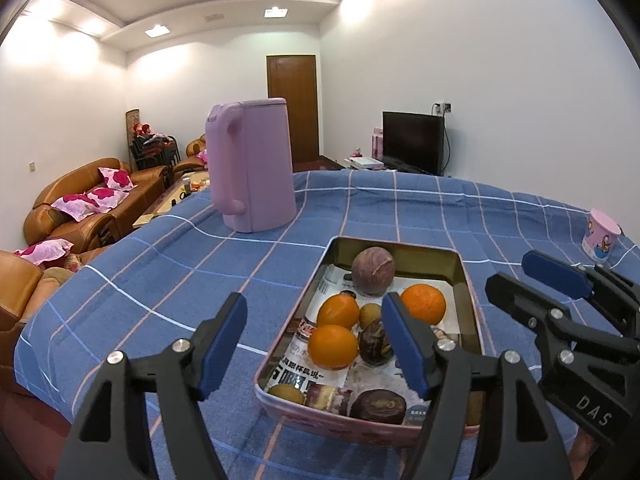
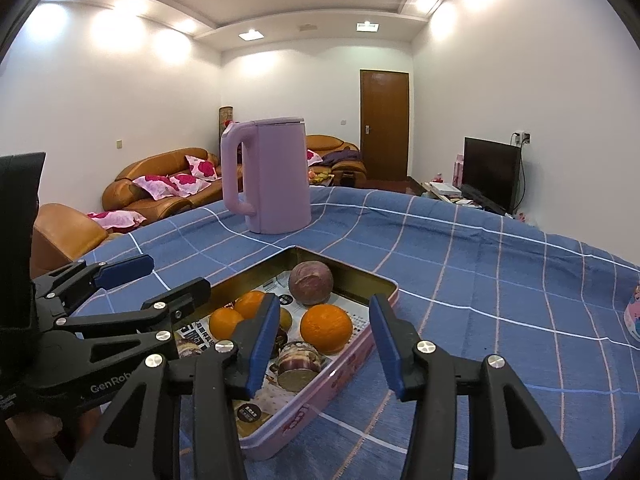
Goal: Organize fruits
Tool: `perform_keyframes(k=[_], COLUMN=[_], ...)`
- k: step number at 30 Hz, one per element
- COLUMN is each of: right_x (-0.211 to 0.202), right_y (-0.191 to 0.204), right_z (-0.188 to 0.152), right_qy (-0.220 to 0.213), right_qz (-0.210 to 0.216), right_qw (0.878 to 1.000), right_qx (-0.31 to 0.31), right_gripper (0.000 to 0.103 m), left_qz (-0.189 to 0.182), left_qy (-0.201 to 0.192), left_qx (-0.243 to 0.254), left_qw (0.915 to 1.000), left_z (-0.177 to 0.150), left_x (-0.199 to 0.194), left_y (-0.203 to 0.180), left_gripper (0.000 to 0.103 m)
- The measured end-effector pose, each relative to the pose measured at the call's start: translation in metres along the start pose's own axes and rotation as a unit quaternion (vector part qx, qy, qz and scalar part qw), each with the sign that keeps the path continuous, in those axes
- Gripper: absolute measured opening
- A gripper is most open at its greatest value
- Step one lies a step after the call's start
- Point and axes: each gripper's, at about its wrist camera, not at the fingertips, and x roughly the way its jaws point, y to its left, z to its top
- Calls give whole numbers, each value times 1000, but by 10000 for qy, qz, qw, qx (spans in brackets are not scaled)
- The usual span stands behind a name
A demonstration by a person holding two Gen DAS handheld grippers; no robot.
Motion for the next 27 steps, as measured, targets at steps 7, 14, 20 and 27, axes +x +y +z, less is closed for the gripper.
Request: perform_keyframes(k=[7, 14, 20, 27], right_x=[-6, -13, -17, -20], right_y=[-5, -8, -9, -12], right_z=[-1, -1, -1, -1], right_qy=[-68, -110, -138, -166], right_qz=[-48, -92, -107, -124], right_qw=[9999, 9998, 9998, 9996], right_qx=[71, 120, 135, 170], right_gripper=[49, 50, 50, 51], left_qz=[-5, -1, -9, 6], left_qy=[-10, -26, -27, -67], left_qx=[7, 14, 20, 30], left_qw=[10000, 10000, 10000, 10000], left_z=[1, 2, 2, 4], left_x=[-2, -3, -4, -8], left_y=[-2, -3, -4, -7], left_gripper=[73, 73, 74, 78])
